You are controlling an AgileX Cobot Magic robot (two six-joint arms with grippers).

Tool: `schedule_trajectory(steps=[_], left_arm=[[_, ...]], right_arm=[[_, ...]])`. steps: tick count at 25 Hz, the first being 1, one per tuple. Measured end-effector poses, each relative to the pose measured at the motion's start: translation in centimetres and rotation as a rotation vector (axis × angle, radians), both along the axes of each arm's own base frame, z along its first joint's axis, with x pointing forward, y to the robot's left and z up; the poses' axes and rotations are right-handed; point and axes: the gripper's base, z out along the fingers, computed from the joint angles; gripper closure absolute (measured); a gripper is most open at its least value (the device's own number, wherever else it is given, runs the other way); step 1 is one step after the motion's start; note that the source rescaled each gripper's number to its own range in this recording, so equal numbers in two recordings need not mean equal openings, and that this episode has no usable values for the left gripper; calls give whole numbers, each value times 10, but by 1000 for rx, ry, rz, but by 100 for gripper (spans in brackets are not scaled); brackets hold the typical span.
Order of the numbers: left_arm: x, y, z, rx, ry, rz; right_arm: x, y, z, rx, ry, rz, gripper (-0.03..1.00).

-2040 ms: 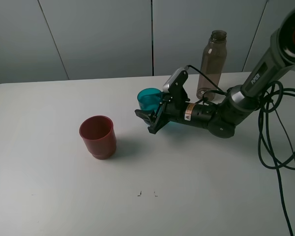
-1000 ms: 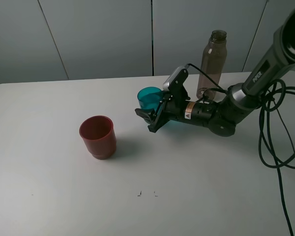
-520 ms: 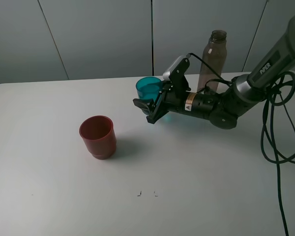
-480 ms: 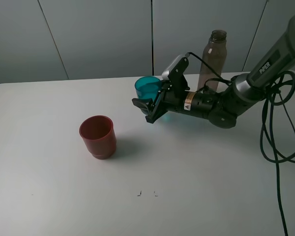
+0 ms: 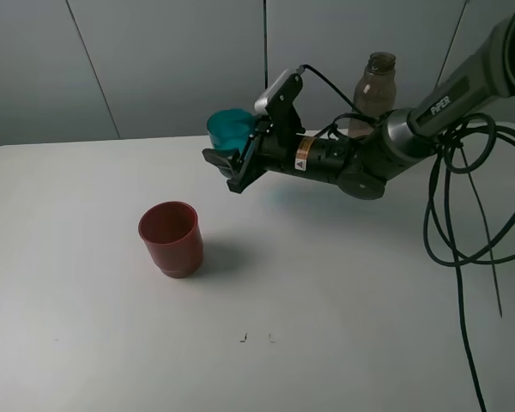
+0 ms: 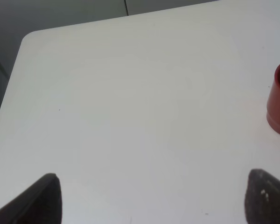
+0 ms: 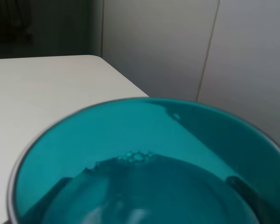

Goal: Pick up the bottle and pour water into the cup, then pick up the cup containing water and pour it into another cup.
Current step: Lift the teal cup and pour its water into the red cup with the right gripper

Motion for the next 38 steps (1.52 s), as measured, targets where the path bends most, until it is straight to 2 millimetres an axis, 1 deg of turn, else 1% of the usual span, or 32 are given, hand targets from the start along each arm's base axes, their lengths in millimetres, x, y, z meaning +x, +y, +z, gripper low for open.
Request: schedule_trajectory(steps=[5, 10, 15, 21, 31, 38], left_arm=[[0, 0, 0, 0, 0, 0], [0, 0, 0, 0, 0, 0], [0, 0, 0, -2, 0, 1], [0, 0, 0, -2, 0, 1], [0, 0, 0, -2, 0, 1], [0, 0, 0, -2, 0, 1]], right_arm=[[0, 17, 8, 0, -25, 28, 95], [-1, 28, 10, -31, -33, 49, 95], [-3, 32, 11, -38, -39, 63, 95], [-10, 41, 11, -54, -63, 99, 95], [-19, 51, 10, -112, -167, 160, 95], [-19, 51, 10, -154, -246, 173, 95]])
